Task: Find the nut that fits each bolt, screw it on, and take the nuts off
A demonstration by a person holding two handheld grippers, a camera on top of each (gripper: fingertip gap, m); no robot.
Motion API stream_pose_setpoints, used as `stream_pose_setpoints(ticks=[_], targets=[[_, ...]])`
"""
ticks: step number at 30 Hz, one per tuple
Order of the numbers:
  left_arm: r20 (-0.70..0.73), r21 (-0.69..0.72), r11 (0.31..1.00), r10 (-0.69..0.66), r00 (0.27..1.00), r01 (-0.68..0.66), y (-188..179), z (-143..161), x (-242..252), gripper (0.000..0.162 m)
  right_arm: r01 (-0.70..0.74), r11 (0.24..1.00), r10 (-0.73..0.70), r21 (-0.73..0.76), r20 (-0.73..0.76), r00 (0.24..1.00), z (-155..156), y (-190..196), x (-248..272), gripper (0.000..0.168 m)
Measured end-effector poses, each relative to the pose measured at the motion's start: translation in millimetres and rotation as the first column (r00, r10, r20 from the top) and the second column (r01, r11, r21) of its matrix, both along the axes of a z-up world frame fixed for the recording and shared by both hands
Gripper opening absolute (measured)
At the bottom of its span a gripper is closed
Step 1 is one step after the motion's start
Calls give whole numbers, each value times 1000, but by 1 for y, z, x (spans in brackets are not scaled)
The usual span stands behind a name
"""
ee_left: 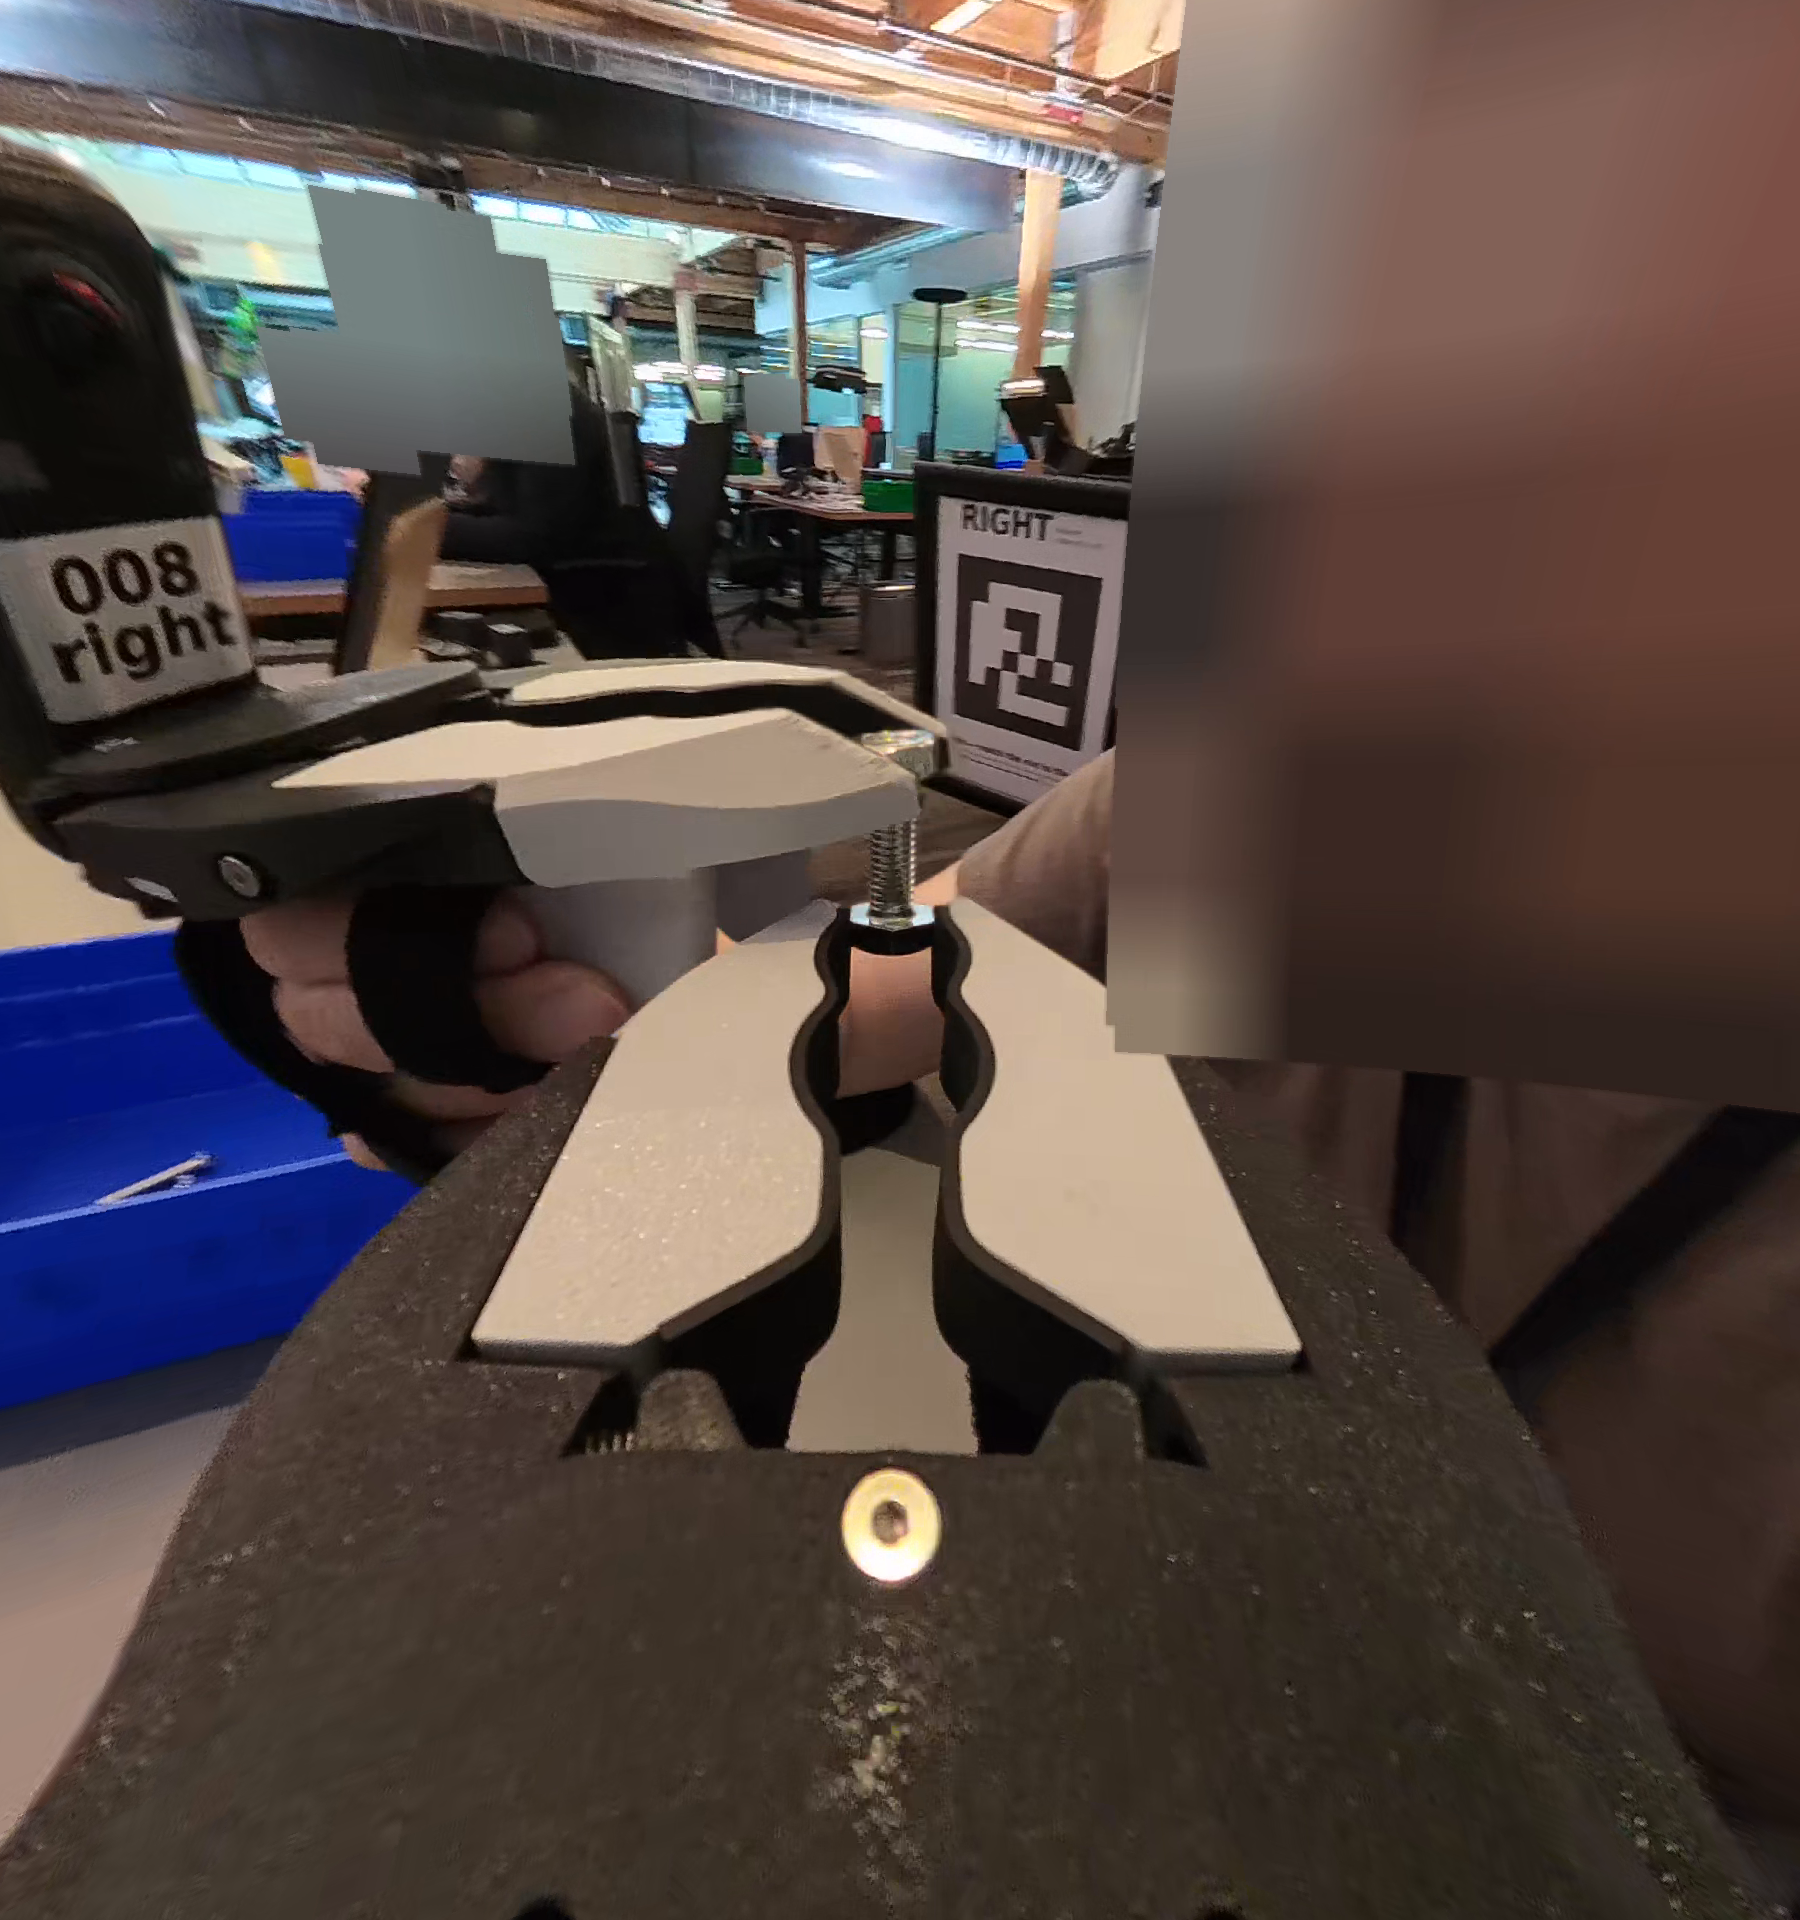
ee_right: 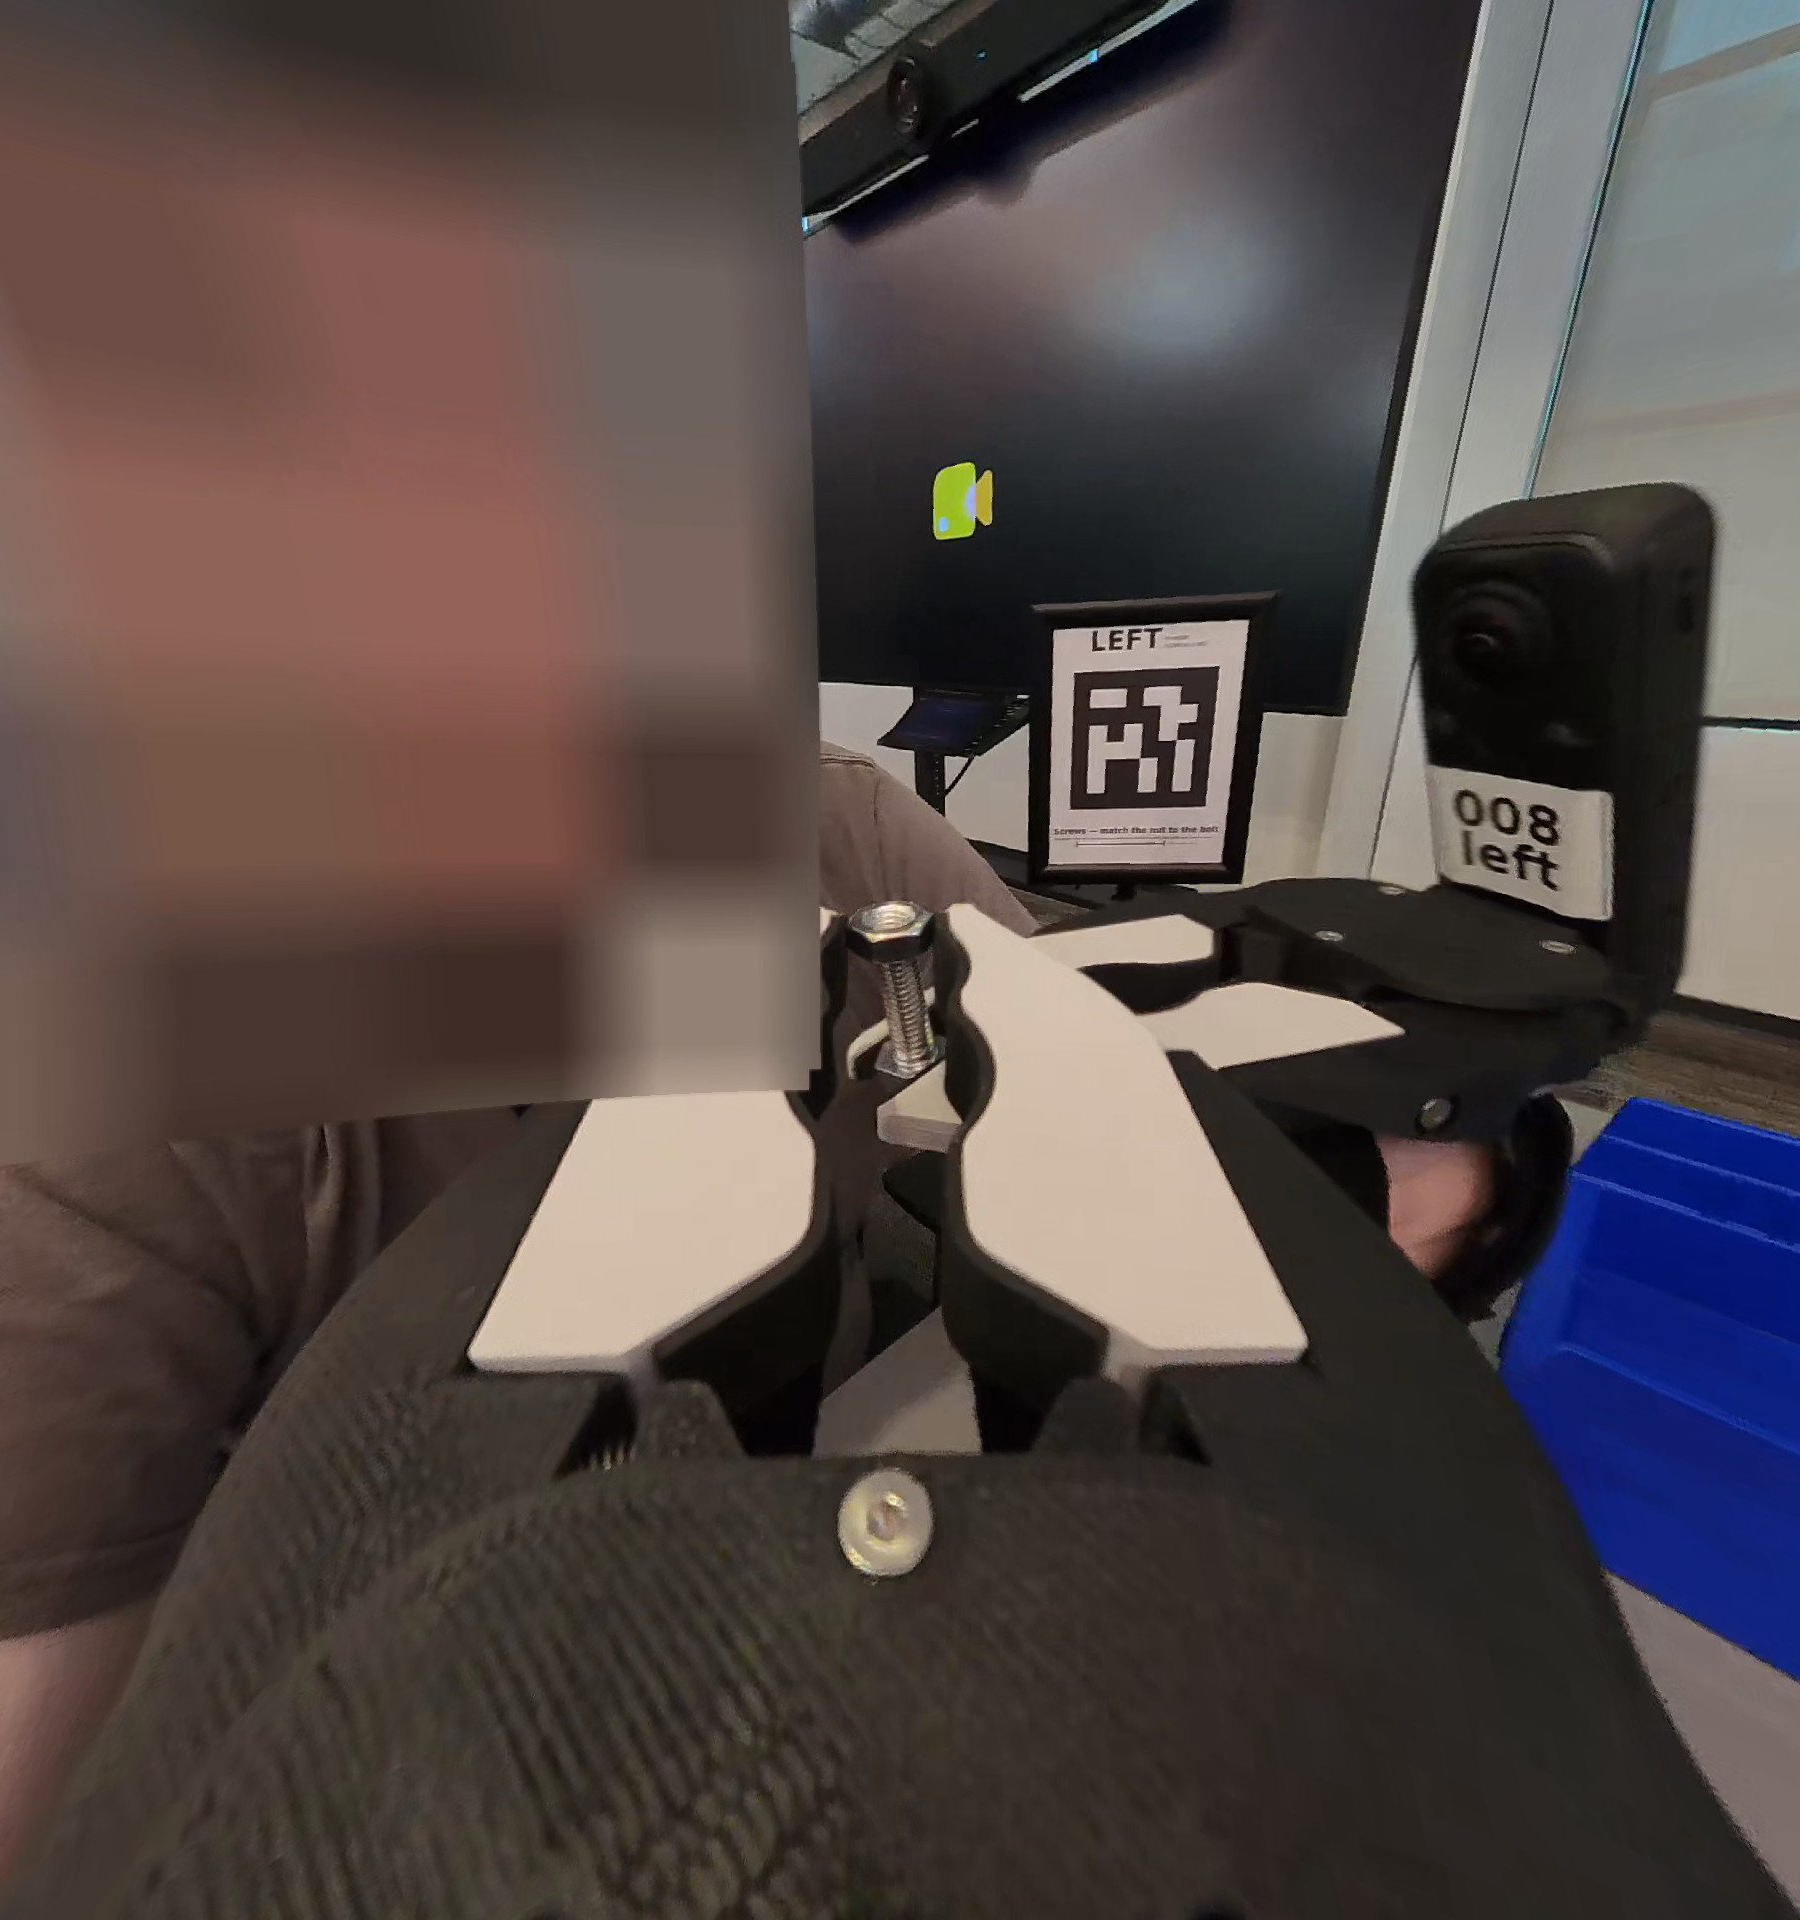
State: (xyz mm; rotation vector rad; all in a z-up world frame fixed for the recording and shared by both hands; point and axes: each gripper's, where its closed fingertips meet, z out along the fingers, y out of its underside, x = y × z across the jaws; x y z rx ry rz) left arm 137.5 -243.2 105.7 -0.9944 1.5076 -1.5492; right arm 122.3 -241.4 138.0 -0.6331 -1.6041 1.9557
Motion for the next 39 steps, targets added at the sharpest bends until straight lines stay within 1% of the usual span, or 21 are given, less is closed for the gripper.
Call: stream_pose_setpoints(ticks=[4, 6, 8, 10, 11, 13, 15, 17, 19, 20, 23, 29, 31, 34, 35, 36, 39], targets=[[5, 70, 994, 86, 996, -86, 8, -1, 2, 14, 64, 997, -64, 31, -17, 998, 0, 6, -1, 17], [29, 65, 990, 126, 992, -127, 14, 4, 1, 14, 163, 986, -161, 43, -50, 986, 6, 14, -5, 36], [68, 51, 975, 213, 975, -217, 29, 10, 0, 14, 295, 953, -289, 73, -85, 954, 11, 26, -8, 40], [102, 48, 940, 332, 938, -338, 48, 16, -4, 14, 467, 873, -448, 142, -148, 882, 14, 40, -11, 45], [127, 54, 913, 395, 910, -404, 58, 19, -7, 14, 558, 812, -528, 171, -190, 827, 17, 48, -13, 45], [162, 63, 853, 504, 849, -518, 75, 23, -13, 14, 720, 669, -676, 184, -251, 693, 24, 66, -16, 49], [177, 89, 793, 584, 793, -603, 88, 23, -17, 14, 806, 568, -759, 165, -273, 591, 29, 76, -19, 48], [175, 114, 753, 627, 759, -648, 94, 22, -19, 14, 868, 475, -826, 146, -266, 496, 30, 87, -21, 45], [182, 125, 728, 651, 737, -674, 97, 22, -20, 14, 892, 434, -855, 130, -255, 453, 29, 91, -22, 40], [189, 126, 720, 658, 729, -682, 97, 23, -20, 14, 895, 428, -862, 124, -241, 445, 28, 92, -23, 39], [192, 136, 700, 675, 712, -701, 100, 24, -23, 14, 885, 450, -862, 119, -199, 465, 25, 93, -24, 32], [192, 156, 698, 672, 715, -699, 98, 23, -21, 14, 882, 458, -864, 113, -178, 472, 24, 96, -23, 21], [188, 161, 700, 670, 718, -696, 97, 23, -21, 14, 870, 478, -852, 122, -178, 493, 23, 93, -24, 15], [174, 174, 712, 658, 733, -680, 95, 21, -20, 14, 851, 505, -836, 144, -165, 523, 22, 90, -24, 15], [167, 174, 725, 645, 746, -666, 94, 21, -19, 14, 835, 529, -821, 151, -158, 549, 21, 89, -24, 15], [161, 168, 754, 614, 773, -635, 89, 21, -18, 14, 805, 573, -792, 153, -151, 592, 21, 85, -23, 15], [113, 113, 872, 466, 878, -477, 69, 18, -12, 14, 642, 756, -633, 128, -109, 767, 19, 67, -17, 15]])
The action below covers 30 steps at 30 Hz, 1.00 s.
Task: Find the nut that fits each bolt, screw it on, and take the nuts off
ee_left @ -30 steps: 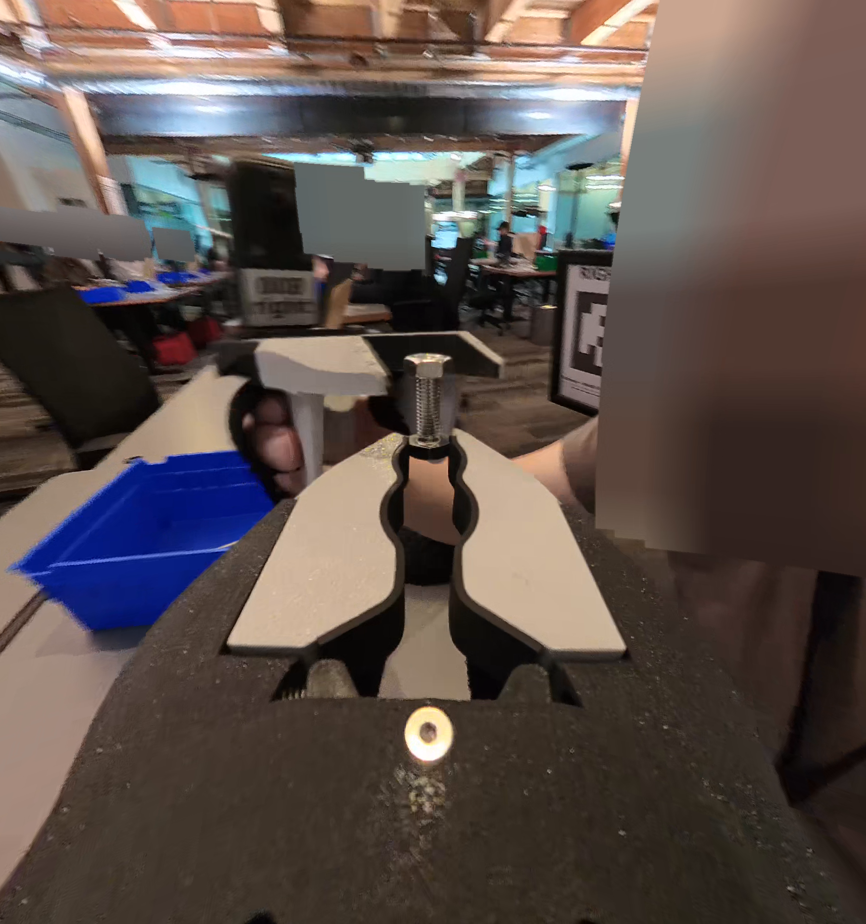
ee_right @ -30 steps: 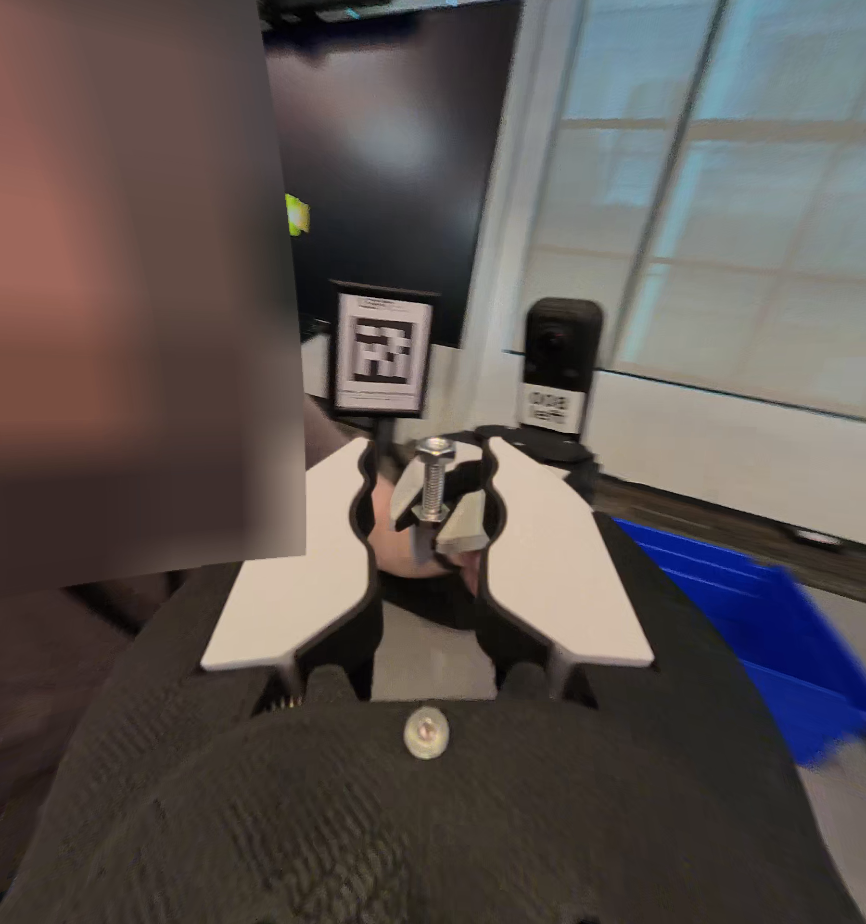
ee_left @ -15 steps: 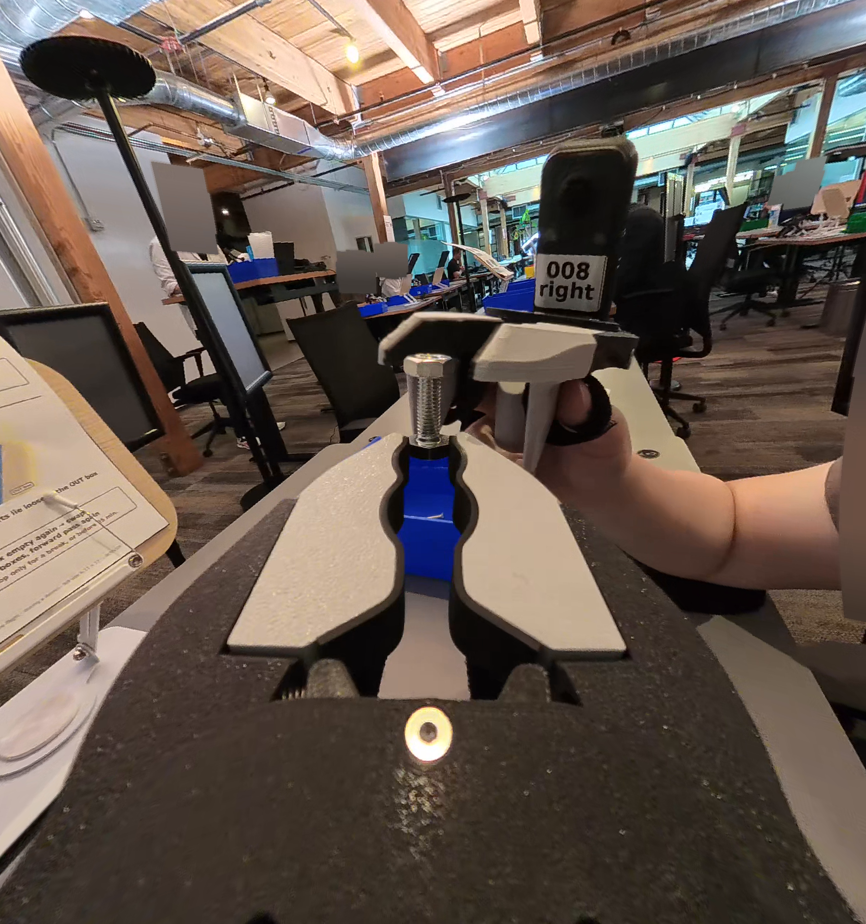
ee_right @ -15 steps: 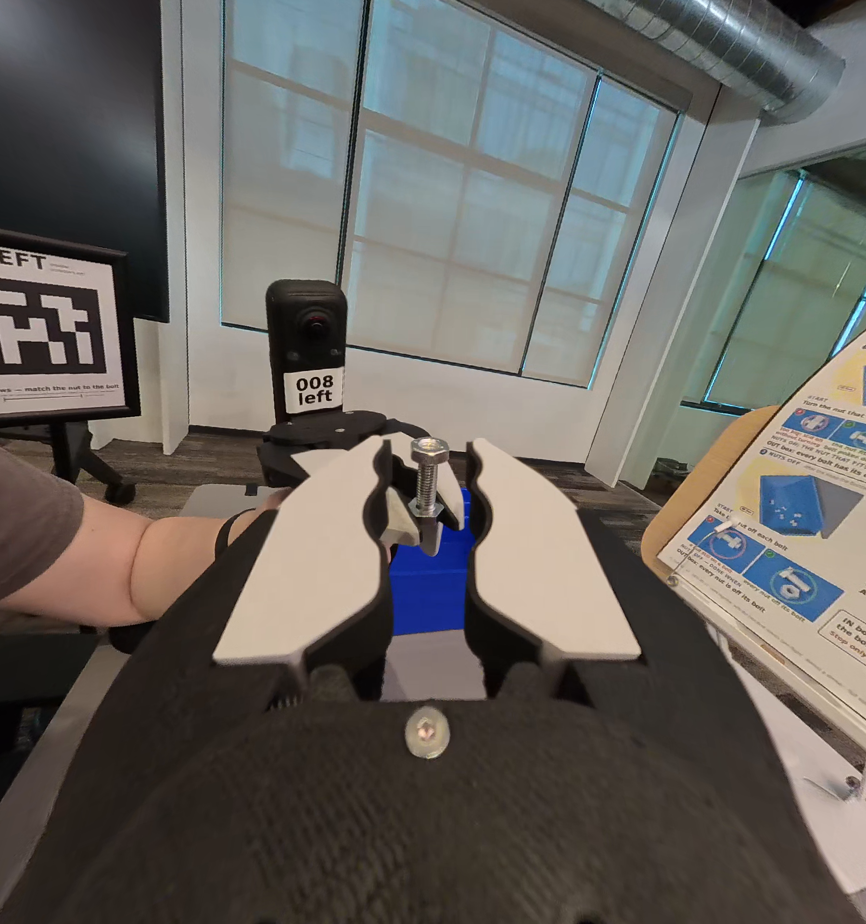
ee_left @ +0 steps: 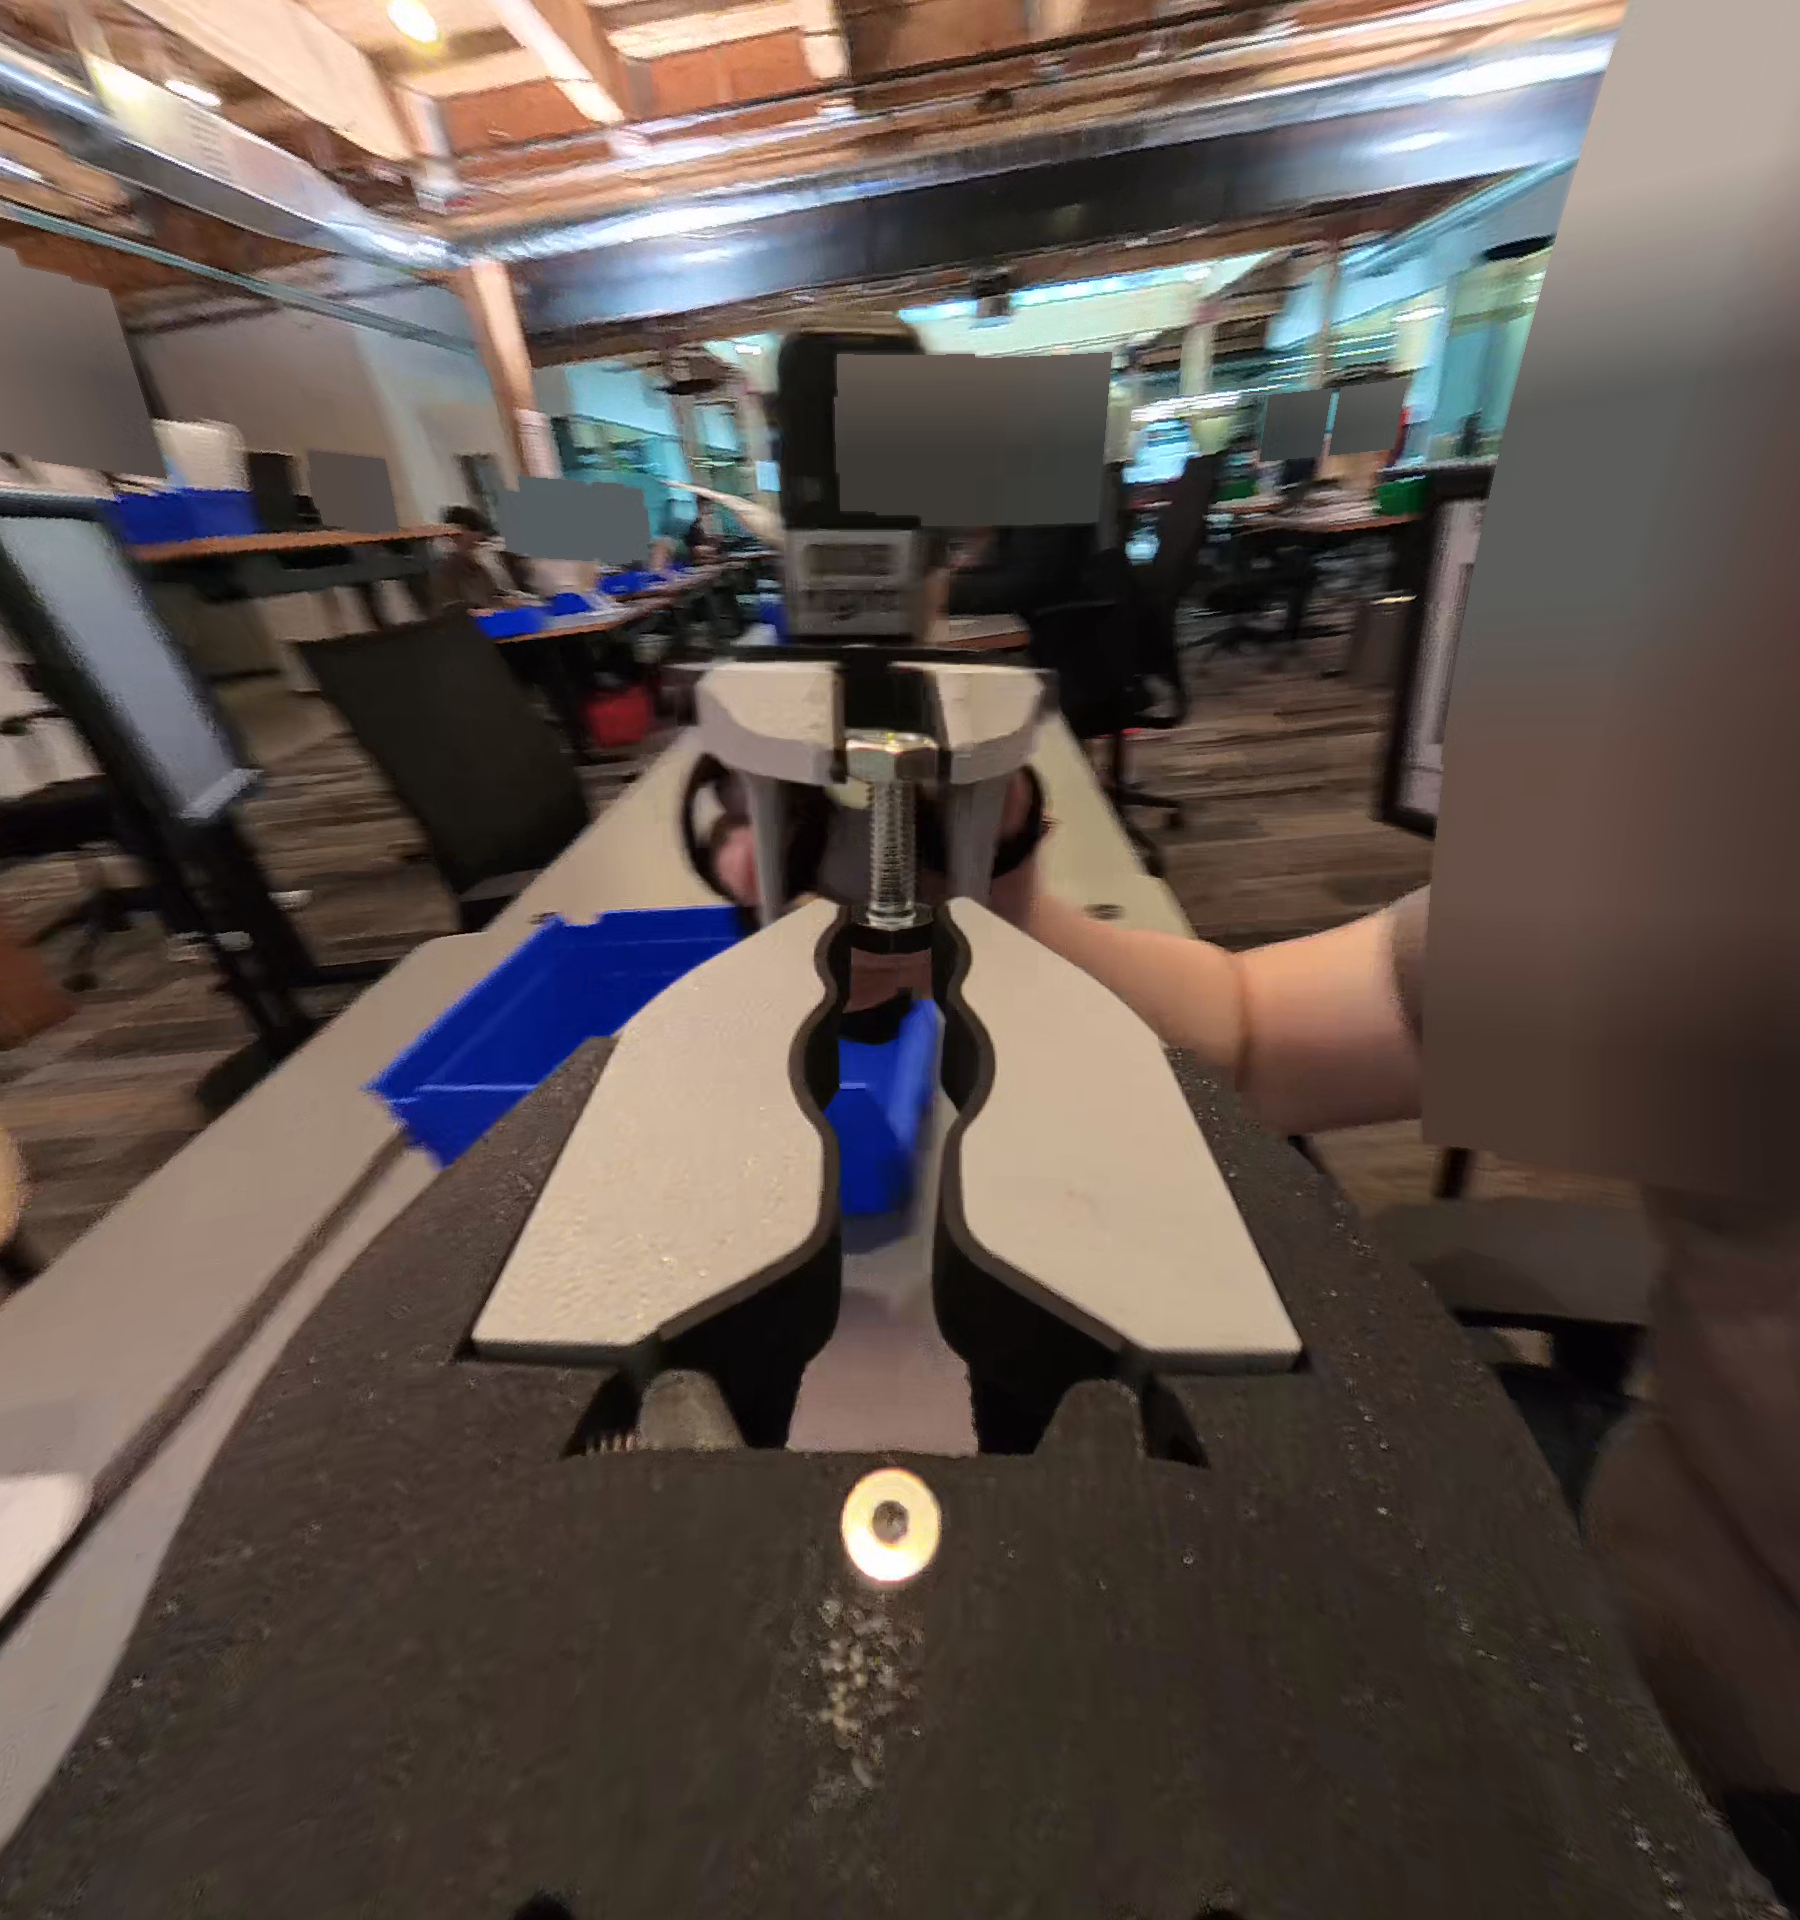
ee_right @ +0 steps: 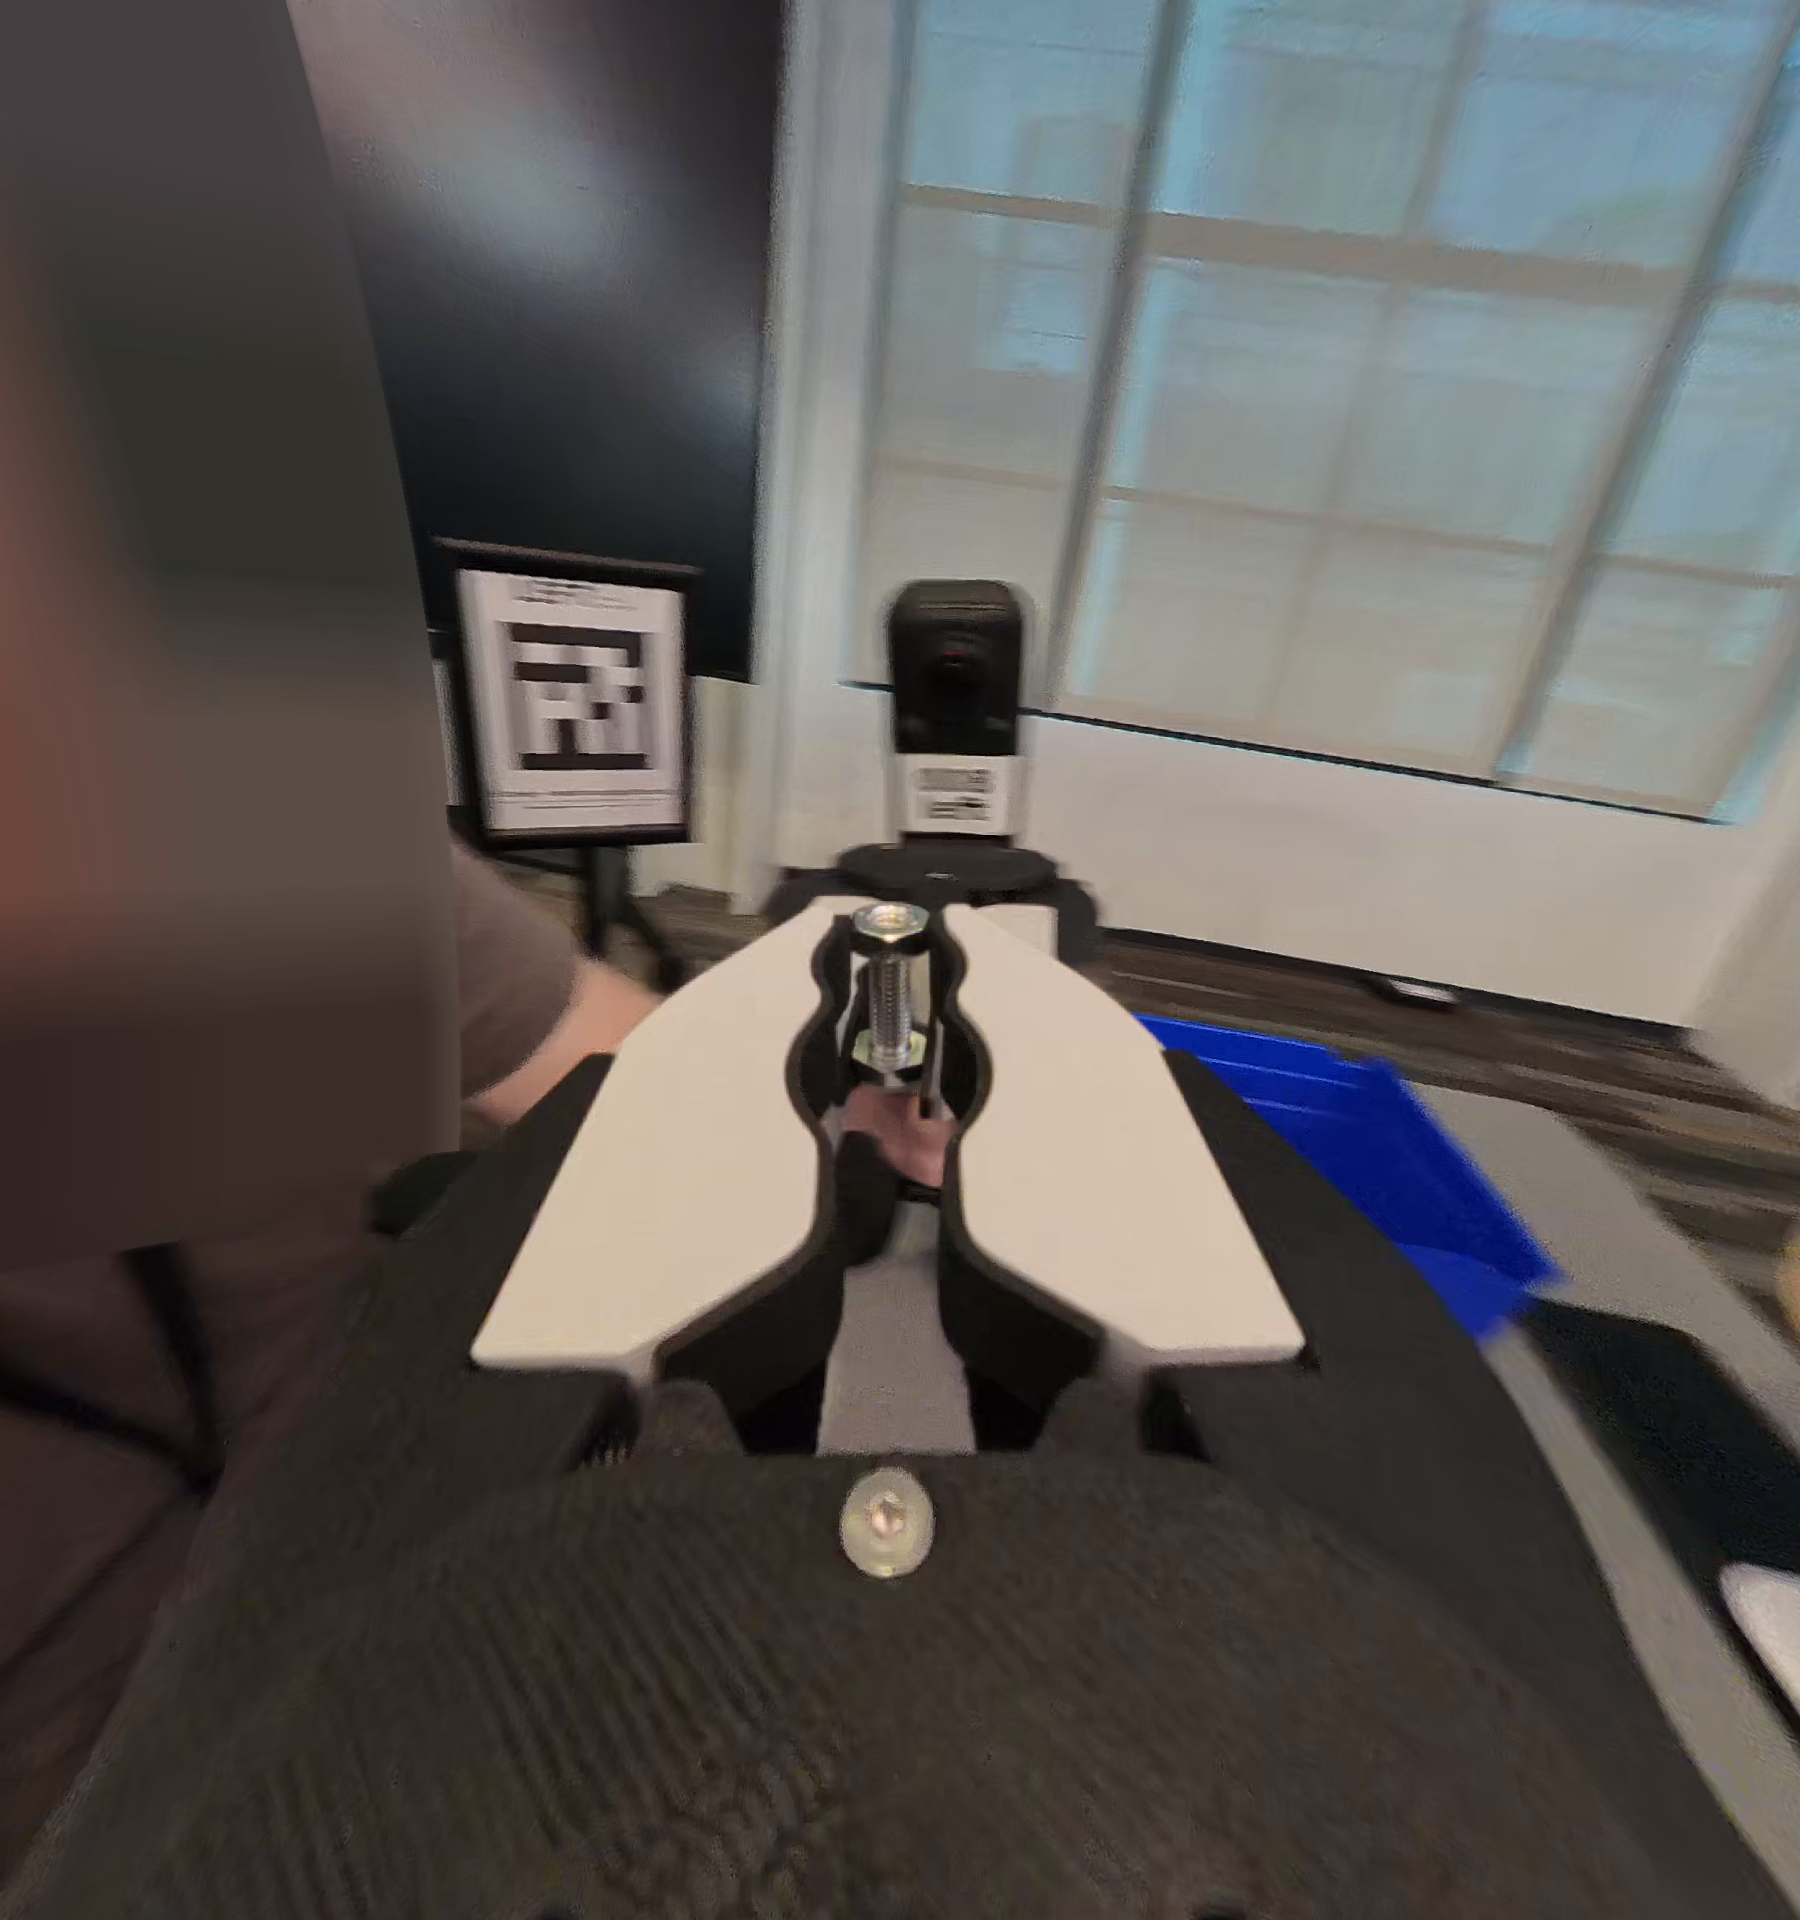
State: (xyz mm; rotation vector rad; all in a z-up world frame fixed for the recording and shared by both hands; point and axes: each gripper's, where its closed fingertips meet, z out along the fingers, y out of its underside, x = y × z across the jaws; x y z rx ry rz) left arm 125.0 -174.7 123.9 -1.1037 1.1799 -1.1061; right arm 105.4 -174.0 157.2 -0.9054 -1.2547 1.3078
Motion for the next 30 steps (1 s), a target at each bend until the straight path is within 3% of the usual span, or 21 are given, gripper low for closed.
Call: stream_pose_setpoints(ticks=[4, 7, 9, 11, 14, 17, 19, 20, 21, 22, 23, 24, 25, 26, 29, 30], targets=[[-52, -130, 948, -298, 953, 289, -36, -15, 11, 14, -382, 923, 383, -46, 11, 924, -13, -32, 15, 15], [-79, -191, 891, -433, 898, 412, -56, -26, 16, 14, -561, 825, 563, -69, 6, 826, -22, -50, 22, 15], [-119, -206, 865, -487, 865, 458, -66, -35, 18, 14, -629, 775, 630, -65, -4, 776, -25, -59, 26, 16], [-181, -162, 891, -450, 874, 425, -65, -45, 23, 14, -659, 749, 660, -66, -4, 751, -27, -62, 28, 15], [-203, -126, 904, -427, 881, 409, -66, -46, 24, 14, -628, 776, 629, -57, 19, 777, -26, -59, 28, 15], [-188, -110, 918, -395, 899, 380, -61, -38, 19, 14, -419, 908, 416, 5, 109, 903, -17, -34, 42, 15], [-179, -98, 931, -365, 914, 352, -55, -32, 14, 14, -63, 996, 46, 58, 262, 964, -25, 17, 62, 15], [-181, -89, 940, -341, 923, 330, -51, -30, 12, 14, 167, 977, -205, 131, 376, 904, -40, 54, 81, 15], [-182, -78, 947, -321, 929, 312, -48, -29, 10, 14, 376, 896, -444, 236, 478, 758, -61, 93, 110, 15], [-180, -73, 949, -315, 932, 307, -47, -27, 9, 14, 504, 799, -593, 330, 576, 563, -86, 124, 145, 15], [-180, -76, 950, -313, 933, 304, -45, -27, 7, 14, 560, 734, -639, 384, 671, 377, -114, 143, 180, 16], [-180, -73, 953, -304, 936, 295, -43, -26, 6, 14, 585, 709, -617, 393, 748, 246, -141, 156, 208, 16], [-179, -69, 957, -290, 940, 282, -41, -26, 6, 14, 612, 707, -565, 354, 804, 188, -164, 165, 226, 15], [-180, -69, 960, -281, 943, 273, -39, -26, 5, 14, 645, 709, -508, 285, 841, 185, -182, 174, 236, 16], [-178, -70, 961, -277, 944, 268, -38, -25, 4, 14, 684, 725, -397, 82, 861, 318, -220, 197, 238, 16], [-180, -69, 961, -278, 944, 269, -38, -25, 4, 14, 692, 721, -368, 43, 869, 330, -233, 202, 241, 16]])
